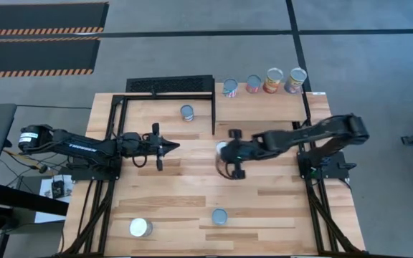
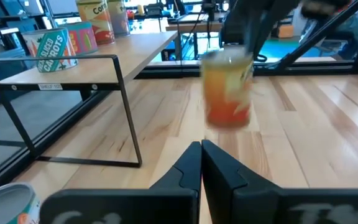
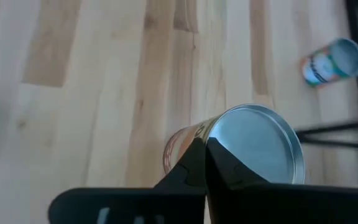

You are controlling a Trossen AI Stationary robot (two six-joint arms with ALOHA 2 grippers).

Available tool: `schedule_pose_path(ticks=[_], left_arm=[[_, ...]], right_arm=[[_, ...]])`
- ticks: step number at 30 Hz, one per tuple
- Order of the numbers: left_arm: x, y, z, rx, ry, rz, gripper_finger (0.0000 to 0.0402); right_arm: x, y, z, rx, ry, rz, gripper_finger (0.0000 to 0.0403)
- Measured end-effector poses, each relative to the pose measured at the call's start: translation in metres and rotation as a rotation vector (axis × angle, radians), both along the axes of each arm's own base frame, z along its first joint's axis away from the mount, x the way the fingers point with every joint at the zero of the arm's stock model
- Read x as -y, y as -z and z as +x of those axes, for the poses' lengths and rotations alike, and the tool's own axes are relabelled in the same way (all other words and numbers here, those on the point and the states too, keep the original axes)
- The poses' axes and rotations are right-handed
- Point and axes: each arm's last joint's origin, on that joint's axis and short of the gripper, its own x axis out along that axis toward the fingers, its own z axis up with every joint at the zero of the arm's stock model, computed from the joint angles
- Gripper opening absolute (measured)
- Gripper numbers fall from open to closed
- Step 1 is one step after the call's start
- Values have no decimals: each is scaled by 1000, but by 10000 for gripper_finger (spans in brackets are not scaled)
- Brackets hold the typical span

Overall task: Pick and place cans onto a shelf
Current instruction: Put the large canned corn on the shelf

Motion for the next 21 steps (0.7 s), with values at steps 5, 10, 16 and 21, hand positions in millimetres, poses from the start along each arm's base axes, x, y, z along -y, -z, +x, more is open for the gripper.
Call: schedule_pose_path(ticks=[5, 10, 16, 21], left_arm=[[0, 0, 0, 0, -7, 1, 2], [0, -1, 0, 6, -8, 1, 2], [0, -1, 0, 14, -8, -4, 2], [0, -1, 0, 15, -8, -4, 2]], right_arm=[[-9, -36, -47, 45, 139, 51, 7], [6, -65, -86, 68, 358, 1, 8], [48, -82, -112, 28, 570, -78, 9], [88, -84, -121, -22, 694, -133, 9]])
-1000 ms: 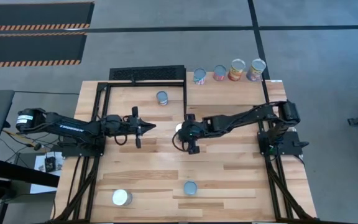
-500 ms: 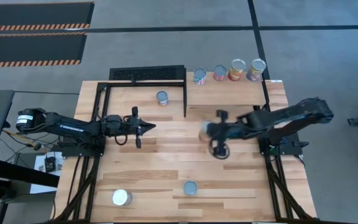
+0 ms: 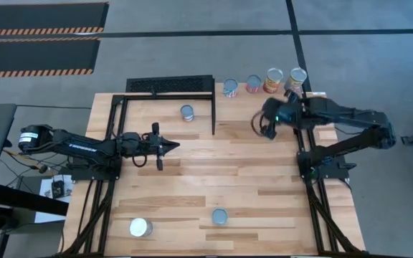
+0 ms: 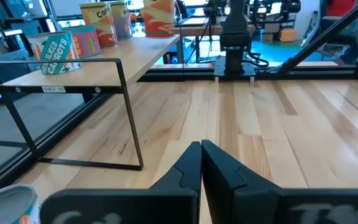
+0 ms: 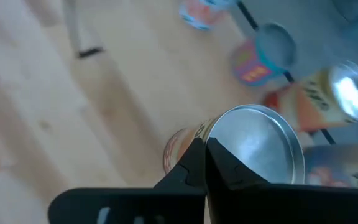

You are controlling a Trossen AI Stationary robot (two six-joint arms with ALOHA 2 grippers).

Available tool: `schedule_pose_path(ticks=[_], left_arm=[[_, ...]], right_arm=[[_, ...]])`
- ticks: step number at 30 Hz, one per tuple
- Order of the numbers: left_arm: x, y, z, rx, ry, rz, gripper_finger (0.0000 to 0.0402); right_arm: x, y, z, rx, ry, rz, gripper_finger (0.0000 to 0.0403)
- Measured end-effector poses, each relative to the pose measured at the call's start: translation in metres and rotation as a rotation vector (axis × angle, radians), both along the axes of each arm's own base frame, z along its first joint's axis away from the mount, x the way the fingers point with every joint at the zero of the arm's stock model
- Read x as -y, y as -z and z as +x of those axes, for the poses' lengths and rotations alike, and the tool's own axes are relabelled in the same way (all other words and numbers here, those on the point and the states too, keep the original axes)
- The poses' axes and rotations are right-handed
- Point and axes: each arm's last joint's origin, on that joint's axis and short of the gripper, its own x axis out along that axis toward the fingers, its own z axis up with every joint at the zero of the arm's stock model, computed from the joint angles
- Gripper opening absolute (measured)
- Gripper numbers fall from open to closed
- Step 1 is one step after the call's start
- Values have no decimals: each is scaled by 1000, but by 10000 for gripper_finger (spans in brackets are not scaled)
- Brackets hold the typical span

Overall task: Pick and place cans onto a shelf
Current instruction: Put the large canned corn on the shelf

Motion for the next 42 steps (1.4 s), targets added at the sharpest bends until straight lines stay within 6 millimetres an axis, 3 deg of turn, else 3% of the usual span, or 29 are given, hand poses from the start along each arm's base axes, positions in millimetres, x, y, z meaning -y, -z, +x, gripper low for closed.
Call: schedule_pose_path(ticks=[7, 16, 37, 42], left_arm=[[0, 0, 0, 0, 0, 0, 2], [0, 0, 0, 0, -3, 0, 2], [-1, 0, 0, -5, -23, 2, 2], [-1, 0, 0, -5, -23, 2, 2]], right_arm=[[43, 3, -3, -34, 92, 8, 10], [71, 12, -2, -46, 146, 67, 10], [81, 12, -1, -9, 152, 75, 11], [81, 12, -2, -11, 157, 68, 45]])
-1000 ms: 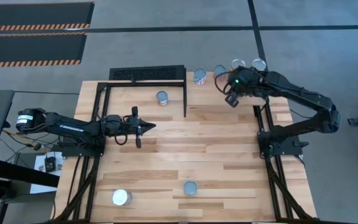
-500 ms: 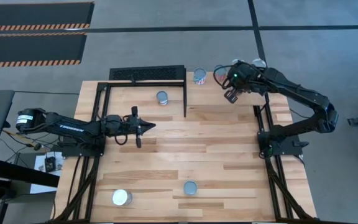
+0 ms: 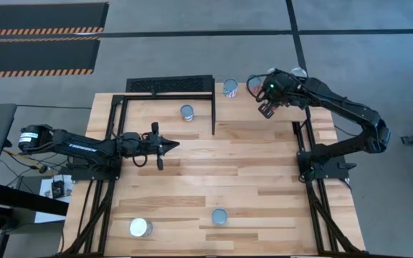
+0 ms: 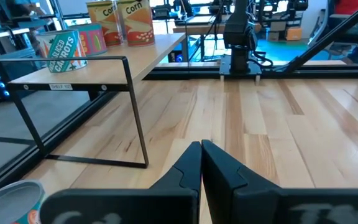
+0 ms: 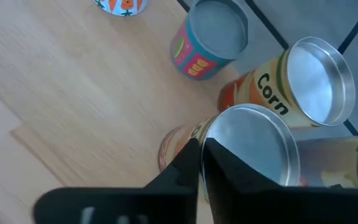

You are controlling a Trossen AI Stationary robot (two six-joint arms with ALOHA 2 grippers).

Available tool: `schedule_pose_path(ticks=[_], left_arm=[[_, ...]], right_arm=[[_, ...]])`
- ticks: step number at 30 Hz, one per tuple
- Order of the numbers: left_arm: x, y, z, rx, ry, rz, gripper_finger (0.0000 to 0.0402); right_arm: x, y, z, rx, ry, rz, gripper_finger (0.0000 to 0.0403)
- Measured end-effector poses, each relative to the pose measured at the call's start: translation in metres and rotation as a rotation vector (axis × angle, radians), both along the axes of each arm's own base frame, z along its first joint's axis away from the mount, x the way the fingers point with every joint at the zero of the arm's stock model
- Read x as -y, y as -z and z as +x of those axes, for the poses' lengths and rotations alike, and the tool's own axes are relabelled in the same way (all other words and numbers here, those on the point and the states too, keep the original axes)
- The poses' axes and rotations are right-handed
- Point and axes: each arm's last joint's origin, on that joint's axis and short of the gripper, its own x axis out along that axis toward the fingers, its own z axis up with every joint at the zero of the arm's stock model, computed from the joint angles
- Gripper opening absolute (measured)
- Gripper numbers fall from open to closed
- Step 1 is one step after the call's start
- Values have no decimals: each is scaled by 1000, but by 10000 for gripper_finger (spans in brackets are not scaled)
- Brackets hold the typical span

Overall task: Pick and place cans onto a shelf
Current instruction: Put the large canned corn on the shelf, then put the canned green peas on the shelf

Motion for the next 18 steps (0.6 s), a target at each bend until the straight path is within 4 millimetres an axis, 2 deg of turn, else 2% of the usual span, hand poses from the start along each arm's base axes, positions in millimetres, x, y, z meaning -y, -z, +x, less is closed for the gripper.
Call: schedule_pose_path(ticks=[6, 11, 15, 18], left_arm=[[0, 0, 0, 0, 0, 0, 2], [0, 0, 0, 0, 0, 0, 2], [0, 0, 0, 0, 1, 0, 2], [0, 0, 0, -2, 1, -1, 2]], right_arm=[[0, -1, 1, 9, 1, -10, 104], [-5, -8, 3, 7, 11, -98, 134], [-21, -25, 3, 58, -46, -171, 134], [-39, -32, 2, 100, -120, -182, 109]])
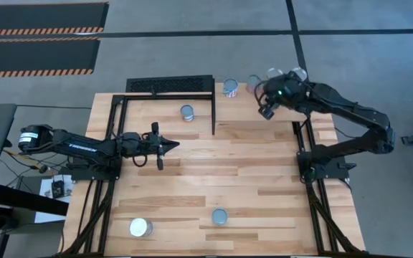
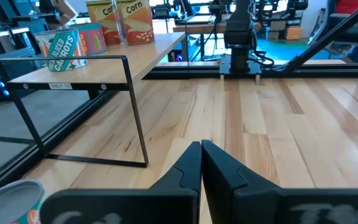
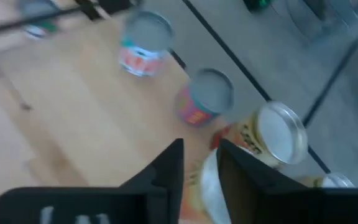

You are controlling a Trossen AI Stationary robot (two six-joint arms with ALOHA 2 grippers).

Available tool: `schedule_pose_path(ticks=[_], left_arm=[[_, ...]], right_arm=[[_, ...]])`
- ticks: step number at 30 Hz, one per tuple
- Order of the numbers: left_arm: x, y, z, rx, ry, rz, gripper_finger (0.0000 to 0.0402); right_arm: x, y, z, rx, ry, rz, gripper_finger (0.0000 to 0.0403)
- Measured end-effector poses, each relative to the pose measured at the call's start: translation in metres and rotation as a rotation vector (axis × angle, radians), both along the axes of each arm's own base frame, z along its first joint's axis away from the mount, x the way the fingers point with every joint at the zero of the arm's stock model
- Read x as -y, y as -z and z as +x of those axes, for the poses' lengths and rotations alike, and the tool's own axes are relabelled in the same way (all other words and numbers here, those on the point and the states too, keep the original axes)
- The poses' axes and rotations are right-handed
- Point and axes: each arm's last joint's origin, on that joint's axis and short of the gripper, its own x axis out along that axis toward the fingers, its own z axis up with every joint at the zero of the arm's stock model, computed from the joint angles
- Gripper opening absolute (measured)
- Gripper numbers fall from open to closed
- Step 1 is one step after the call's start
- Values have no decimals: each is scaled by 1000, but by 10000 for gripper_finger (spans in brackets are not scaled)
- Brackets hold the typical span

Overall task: Pick and place cans onto a shelf
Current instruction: Put the canned green peas on the shelf

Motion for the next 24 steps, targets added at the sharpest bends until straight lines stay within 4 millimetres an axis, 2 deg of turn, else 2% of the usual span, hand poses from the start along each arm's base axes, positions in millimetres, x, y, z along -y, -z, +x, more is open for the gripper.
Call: schedule_pose_path(ticks=[3, 8, 15, 19, 24], left_arm=[[0, 0, 0, -1, 1, 4, 2], [0, 0, 0, -4, 7, 6, 2], [5, 7, 8, -69, 68, -12, 2], [7, 7, 21, -97, 69, 11, 2], [7, 14, 32, -137, 70, 18, 2]], right_arm=[[-20, 4, 2, 60, -83, -11, 71], [-54, 34, 7, 166, -253, -18, 12], [-104, 81, 17, 326, -495, -14, 24], [-128, 114, 20, 329, -574, 44, 18], [-158, 142, 28, 313, -616, 143, 15]])
